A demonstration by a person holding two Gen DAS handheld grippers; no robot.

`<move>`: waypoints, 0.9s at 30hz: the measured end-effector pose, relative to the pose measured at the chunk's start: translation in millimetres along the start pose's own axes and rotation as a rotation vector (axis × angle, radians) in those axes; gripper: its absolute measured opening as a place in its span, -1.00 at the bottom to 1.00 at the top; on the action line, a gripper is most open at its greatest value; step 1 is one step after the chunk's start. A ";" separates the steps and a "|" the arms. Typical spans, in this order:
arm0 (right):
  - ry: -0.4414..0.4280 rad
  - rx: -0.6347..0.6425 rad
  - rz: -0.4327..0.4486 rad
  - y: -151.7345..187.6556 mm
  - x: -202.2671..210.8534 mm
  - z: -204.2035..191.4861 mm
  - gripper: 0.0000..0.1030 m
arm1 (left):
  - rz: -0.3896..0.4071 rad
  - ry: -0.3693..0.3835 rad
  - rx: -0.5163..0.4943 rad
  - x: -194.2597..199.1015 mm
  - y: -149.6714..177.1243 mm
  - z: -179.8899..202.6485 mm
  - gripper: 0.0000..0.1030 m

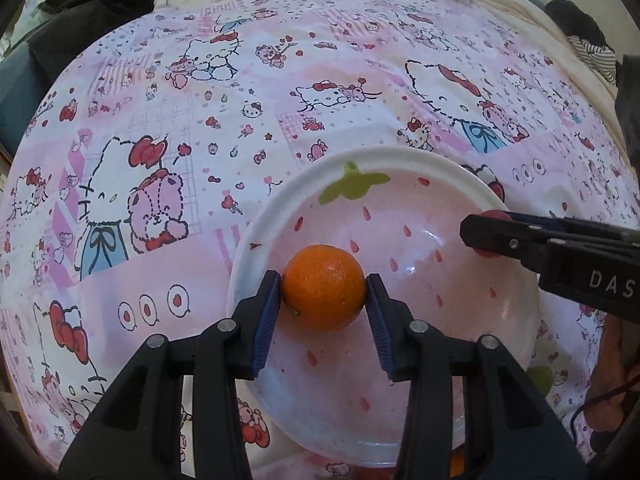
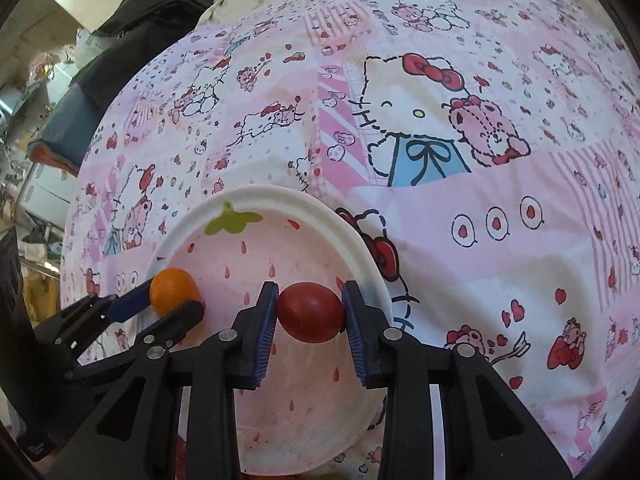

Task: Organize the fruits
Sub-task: 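Carry the orange and tomato onto the pink plate and open both tools, then withdraw both tools from the plate back toward the fruit cluster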

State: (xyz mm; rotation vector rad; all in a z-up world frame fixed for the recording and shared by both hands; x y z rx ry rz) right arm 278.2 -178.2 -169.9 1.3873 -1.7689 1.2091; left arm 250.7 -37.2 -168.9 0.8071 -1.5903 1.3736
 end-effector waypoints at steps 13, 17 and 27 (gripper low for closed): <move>-0.028 0.014 0.105 -16.6 32.8 -10.9 0.35 | 0.045 0.008 0.054 21.0 -4.8 -7.8 0.49; -0.035 0.000 0.141 -21.0 48.3 -9.3 0.35 | 0.068 -0.013 0.075 34.0 -4.7 -16.5 0.49; -0.039 -0.030 0.189 -5.0 92.1 -5.1 0.35 | 0.114 -0.083 0.135 80.2 5.6 -33.1 0.49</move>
Point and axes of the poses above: each gripper's, at about its wrist camera, not at the fingertips, and x roughly against the way its jaws point, z to its right, y to its underside, the point moved 5 cm from there along -x, roughly the way its jaws point, and after that the axes turned 7 degrees about -x, right-handed, at the moved point
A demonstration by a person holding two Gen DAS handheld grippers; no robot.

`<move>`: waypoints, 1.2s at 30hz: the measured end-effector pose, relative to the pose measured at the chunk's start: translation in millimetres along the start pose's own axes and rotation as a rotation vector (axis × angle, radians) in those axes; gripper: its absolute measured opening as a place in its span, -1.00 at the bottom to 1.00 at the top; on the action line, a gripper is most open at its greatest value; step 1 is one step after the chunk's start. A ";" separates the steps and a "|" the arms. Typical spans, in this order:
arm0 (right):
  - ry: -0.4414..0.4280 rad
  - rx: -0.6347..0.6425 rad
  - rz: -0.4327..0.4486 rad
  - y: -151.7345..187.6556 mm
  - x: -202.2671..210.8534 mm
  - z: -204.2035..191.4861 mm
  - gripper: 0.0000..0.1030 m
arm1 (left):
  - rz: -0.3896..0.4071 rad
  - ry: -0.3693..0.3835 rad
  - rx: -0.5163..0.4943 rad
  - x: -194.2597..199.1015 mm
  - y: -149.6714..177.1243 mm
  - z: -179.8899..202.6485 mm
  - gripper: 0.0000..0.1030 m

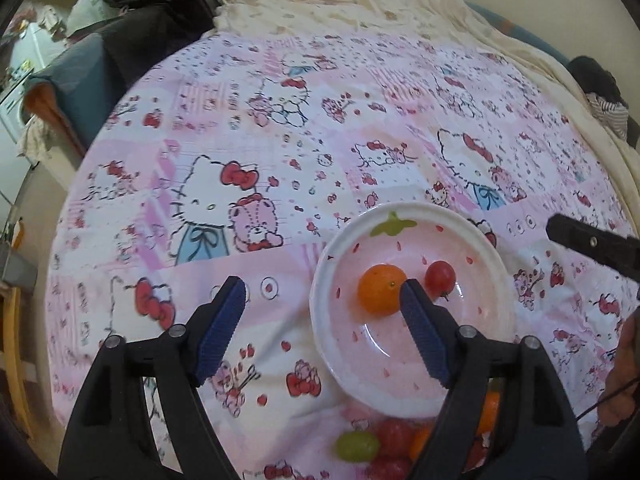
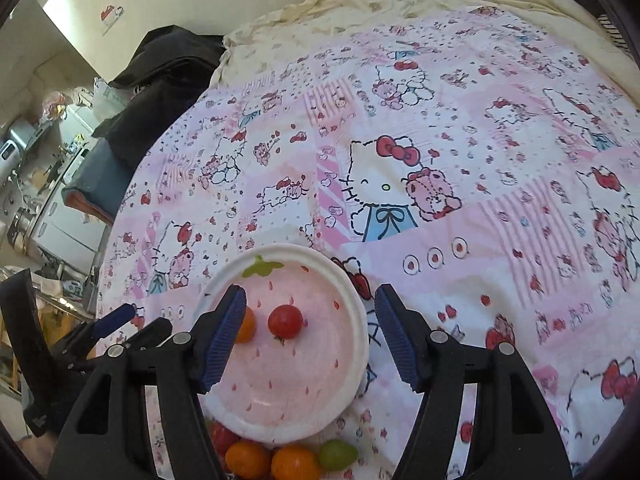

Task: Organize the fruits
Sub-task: 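Withdraw both tools from the plate back toward the fruit cluster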

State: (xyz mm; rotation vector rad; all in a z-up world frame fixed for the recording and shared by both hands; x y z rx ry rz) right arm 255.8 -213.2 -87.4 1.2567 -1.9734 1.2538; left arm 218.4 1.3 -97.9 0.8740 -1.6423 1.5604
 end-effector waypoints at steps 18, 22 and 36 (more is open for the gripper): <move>0.008 0.004 0.040 68.5 79.3 -3.5 0.35 | 0.089 -0.002 0.031 90.6 39.2 -8.6 0.49; 0.022 -0.015 0.044 82.6 92.2 1.4 0.35 | 0.108 -0.019 0.036 103.6 50.5 -7.8 0.49; 0.173 -0.021 -0.047 118.8 81.1 29.6 0.35 | 0.041 -0.032 0.016 108.5 100.9 3.6 0.49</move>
Point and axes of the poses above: each gripper's, at about its wrist camera, not at the fingertips, and x roughly against the way its jaws point, z to its right, y to its underside, the point moved 5 cm from there along -x, roughly the way its jaws point, and after that the axes turned 7 degrees about -x, right-handed, at the moved point
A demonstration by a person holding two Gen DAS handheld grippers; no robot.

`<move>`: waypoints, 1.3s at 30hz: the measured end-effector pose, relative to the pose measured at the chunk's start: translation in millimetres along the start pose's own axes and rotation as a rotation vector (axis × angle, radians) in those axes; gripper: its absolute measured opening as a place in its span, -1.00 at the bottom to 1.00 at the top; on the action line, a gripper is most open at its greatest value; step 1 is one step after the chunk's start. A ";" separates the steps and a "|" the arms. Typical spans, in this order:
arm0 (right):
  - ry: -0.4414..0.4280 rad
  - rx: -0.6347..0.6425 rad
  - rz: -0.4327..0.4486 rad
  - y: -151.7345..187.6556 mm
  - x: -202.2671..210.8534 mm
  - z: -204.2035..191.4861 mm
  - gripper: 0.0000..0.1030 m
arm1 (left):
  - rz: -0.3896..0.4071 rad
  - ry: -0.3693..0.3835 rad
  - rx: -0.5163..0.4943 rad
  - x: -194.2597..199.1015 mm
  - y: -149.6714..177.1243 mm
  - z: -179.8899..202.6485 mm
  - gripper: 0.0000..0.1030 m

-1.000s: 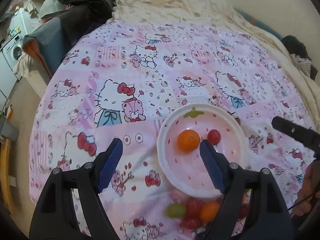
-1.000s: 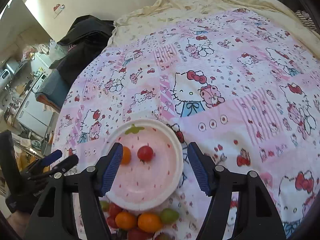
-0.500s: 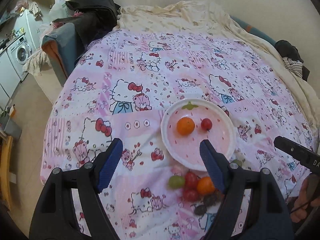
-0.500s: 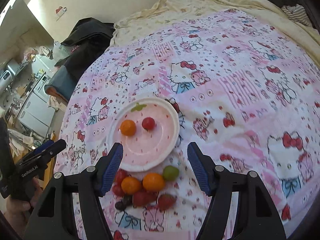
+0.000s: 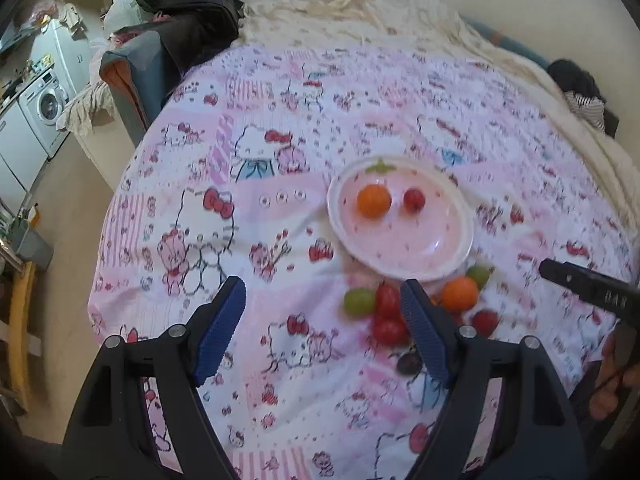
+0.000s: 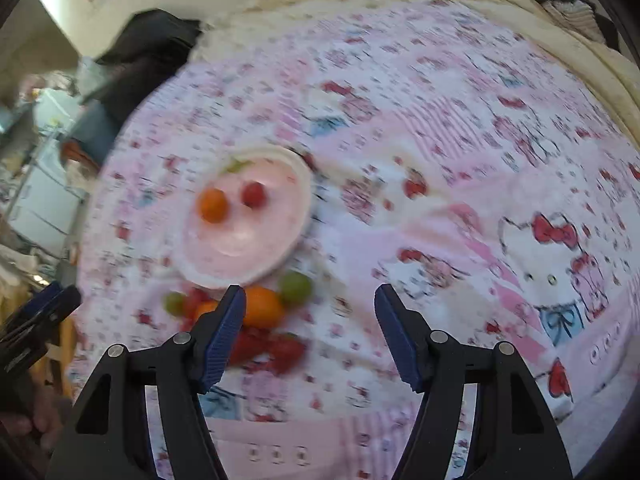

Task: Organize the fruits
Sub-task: 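Withdraw both tools from the plate back toward the fruit cluster, then grasp a dark grape with the left tool while the right tool grasps a strawberry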

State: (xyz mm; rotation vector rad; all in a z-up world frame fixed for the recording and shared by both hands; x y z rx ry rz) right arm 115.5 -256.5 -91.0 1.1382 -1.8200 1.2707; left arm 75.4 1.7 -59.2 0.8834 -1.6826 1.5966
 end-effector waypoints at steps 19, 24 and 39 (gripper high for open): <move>-0.055 -0.025 -0.346 43.7 -76.5 -13.2 0.12 | -0.095 0.063 0.114 -30.1 19.9 -17.9 0.49; -0.019 -0.016 -0.366 48.3 -85.6 -12.4 -0.14 | -0.097 0.058 0.132 -31.2 18.7 -20.6 0.49; -0.110 -0.125 -0.292 33.1 -59.1 1.9 -0.40 | -0.113 0.061 0.103 -34.8 23.6 -13.6 0.49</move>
Point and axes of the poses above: each gripper's, at about its wrist camera, not at the fingertips, and x roughly against the way its jaws point, z to its right, y to its underside, the point moved 5 cm from there along -x, roughly the way its jaws point, and after that the axes turned 7 degrees about -x, right-handed, at the moved point
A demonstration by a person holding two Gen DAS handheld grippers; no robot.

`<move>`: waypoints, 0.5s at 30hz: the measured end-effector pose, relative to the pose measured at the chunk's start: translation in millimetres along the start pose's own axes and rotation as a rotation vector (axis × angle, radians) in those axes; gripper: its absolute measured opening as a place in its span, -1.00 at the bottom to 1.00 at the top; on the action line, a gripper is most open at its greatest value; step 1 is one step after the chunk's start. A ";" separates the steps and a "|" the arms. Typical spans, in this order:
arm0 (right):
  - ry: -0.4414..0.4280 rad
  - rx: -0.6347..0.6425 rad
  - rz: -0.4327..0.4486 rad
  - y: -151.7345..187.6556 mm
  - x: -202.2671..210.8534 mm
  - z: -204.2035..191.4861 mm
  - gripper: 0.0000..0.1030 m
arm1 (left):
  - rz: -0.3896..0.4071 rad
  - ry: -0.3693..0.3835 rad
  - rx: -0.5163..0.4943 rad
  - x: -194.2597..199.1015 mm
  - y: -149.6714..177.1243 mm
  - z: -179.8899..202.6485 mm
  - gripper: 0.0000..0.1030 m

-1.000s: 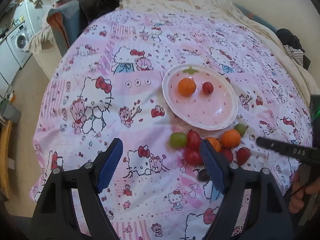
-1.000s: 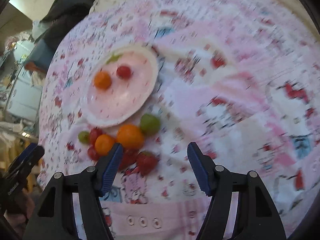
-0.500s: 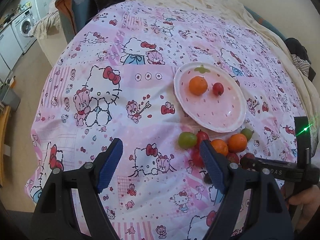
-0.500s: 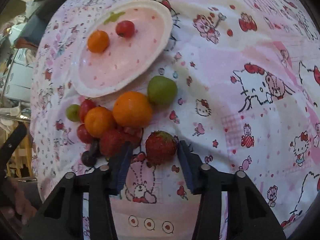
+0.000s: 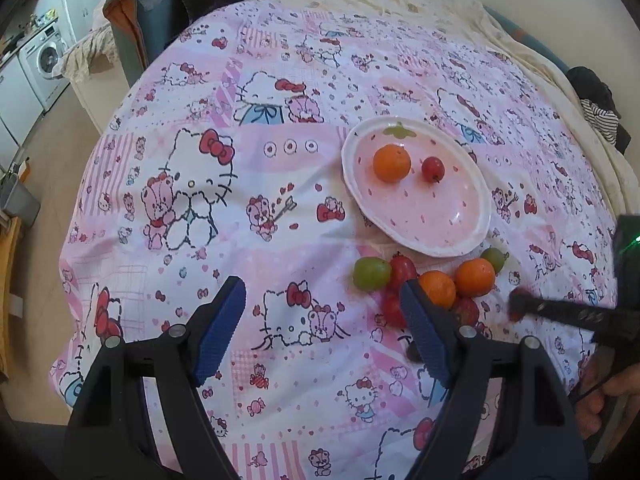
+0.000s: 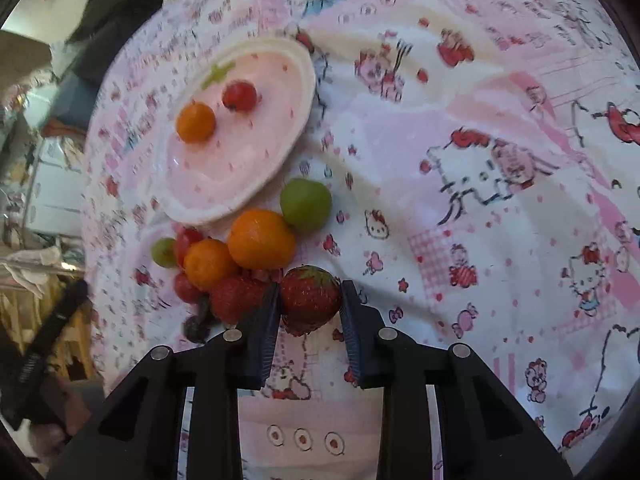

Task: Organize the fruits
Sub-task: 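Grasp a dark grape with the left tool while the right tool grasps a strawberry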

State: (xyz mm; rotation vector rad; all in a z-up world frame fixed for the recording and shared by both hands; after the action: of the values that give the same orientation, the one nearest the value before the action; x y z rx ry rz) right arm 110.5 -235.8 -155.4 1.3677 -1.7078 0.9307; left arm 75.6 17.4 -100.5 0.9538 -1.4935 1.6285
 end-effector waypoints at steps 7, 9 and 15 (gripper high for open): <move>-0.068 0.022 0.078 -6.2 26.4 -13.4 -0.40 | -0.091 0.018 -0.076 -21.6 21.3 22.1 0.49; -0.078 0.020 0.077 -7.3 26.1 -15.1 -0.40 | -0.128 0.048 -0.102 -30.1 30.6 34.3 0.49; -0.100 0.026 0.083 -9.1 29.2 -19.3 -0.40 | -0.193 0.121 -0.207 -51.2 47.5 74.8 0.31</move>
State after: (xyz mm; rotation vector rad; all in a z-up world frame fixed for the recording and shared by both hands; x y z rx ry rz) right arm 117.1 -233.2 -120.0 1.3904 -1.8462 0.9479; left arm 61.5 -61.9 -163.7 0.8406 -1.4100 1.3416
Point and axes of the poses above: each gripper's, at about its wrist camera, not at the fingertips, and x roughly against the way its jaws point, z to its right, y to its underside, the point moved 5 cm from there along -x, roughly the way its jaws point, and after that the axes turned 7 degrees about -x, right-handed, at the moved point
